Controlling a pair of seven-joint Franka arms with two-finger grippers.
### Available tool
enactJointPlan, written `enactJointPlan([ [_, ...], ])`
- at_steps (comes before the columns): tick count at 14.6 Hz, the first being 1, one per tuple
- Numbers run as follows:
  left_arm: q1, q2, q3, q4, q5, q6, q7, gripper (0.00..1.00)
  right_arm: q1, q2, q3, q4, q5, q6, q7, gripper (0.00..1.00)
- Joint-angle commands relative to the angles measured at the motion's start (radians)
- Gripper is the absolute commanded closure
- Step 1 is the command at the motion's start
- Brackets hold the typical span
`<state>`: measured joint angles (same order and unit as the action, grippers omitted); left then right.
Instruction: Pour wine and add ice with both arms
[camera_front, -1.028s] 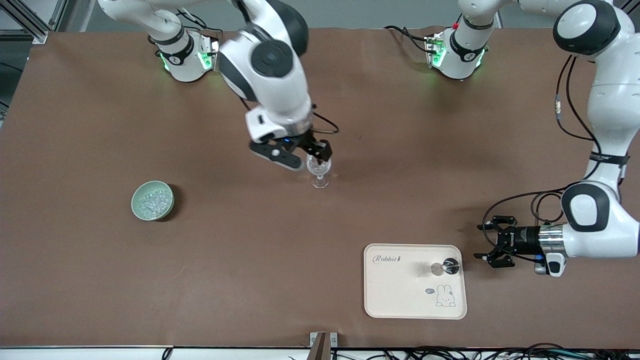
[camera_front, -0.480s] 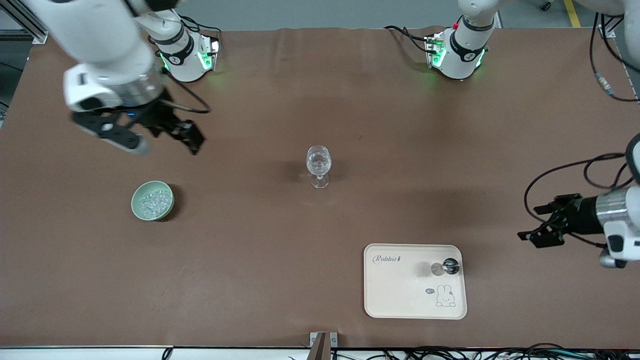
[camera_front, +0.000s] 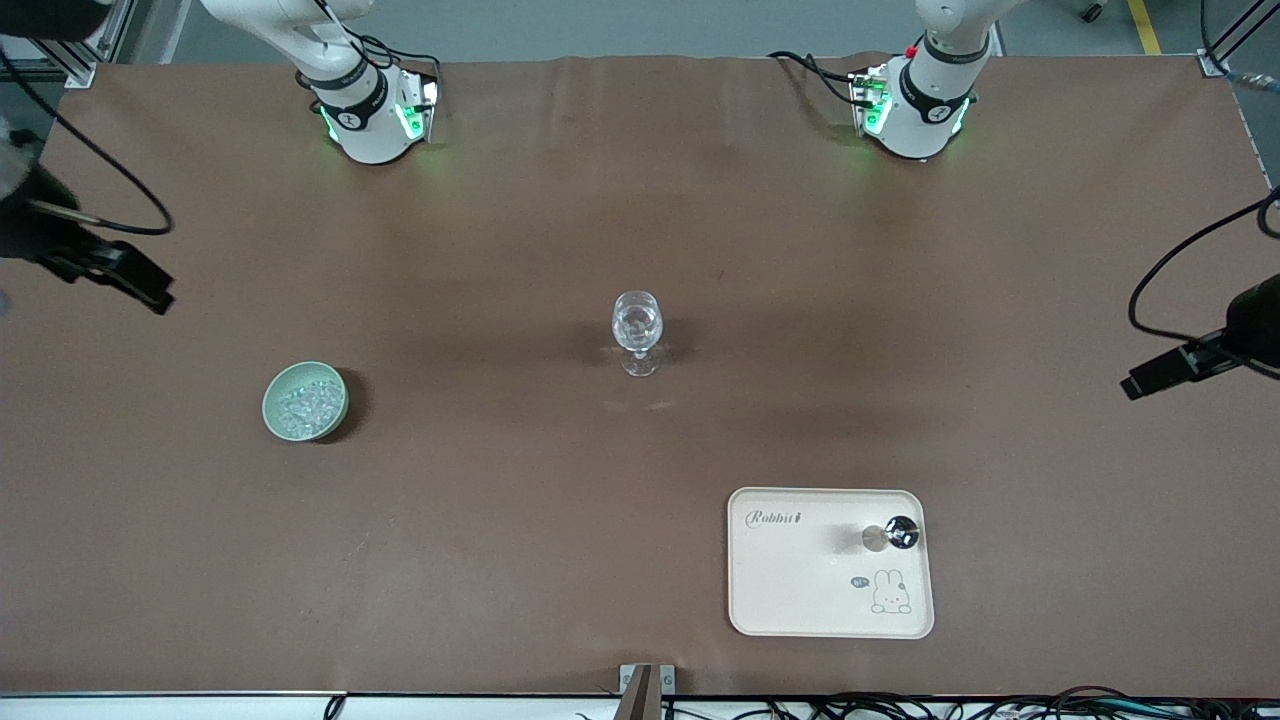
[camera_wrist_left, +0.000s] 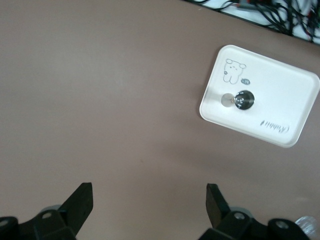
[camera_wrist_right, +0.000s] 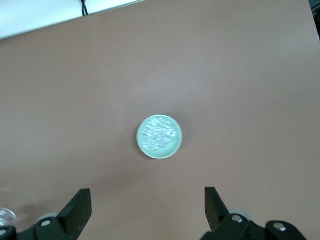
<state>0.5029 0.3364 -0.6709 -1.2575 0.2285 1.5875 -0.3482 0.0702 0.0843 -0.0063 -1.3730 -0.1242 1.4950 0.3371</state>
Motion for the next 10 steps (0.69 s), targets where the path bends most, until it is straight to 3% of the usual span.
enactJointPlan([
  [1, -0.181, -0.117, 0.231, -0.069, -0.007, -0.003, 0.164, 0.00, -0.019, -0.058, -0.063, -0.046, 0.037, -0.021, -0.163, 0.00],
  [2, -0.237, -0.158, 0.311, -0.097, -0.055, -0.003, 0.179, 0.00, -0.035, -0.069, -0.064, -0.046, 0.038, -0.021, -0.200, 0.00],
  [4, -0.280, -0.250, 0.391, -0.190, -0.167, -0.001, 0.198, 0.00, -0.047, -0.072, -0.066, -0.047, 0.049, -0.016, -0.243, 0.00],
  [6, -0.372, -0.316, 0.492, -0.262, -0.196, -0.003, 0.227, 0.00, -0.061, -0.070, -0.064, -0.049, 0.052, -0.009, -0.247, 0.00],
  [10, -0.455, -0.430, 0.554, -0.411, -0.245, 0.015, 0.241, 0.00, -0.061, -0.067, -0.063, -0.043, 0.063, -0.013, -0.239, 0.00],
])
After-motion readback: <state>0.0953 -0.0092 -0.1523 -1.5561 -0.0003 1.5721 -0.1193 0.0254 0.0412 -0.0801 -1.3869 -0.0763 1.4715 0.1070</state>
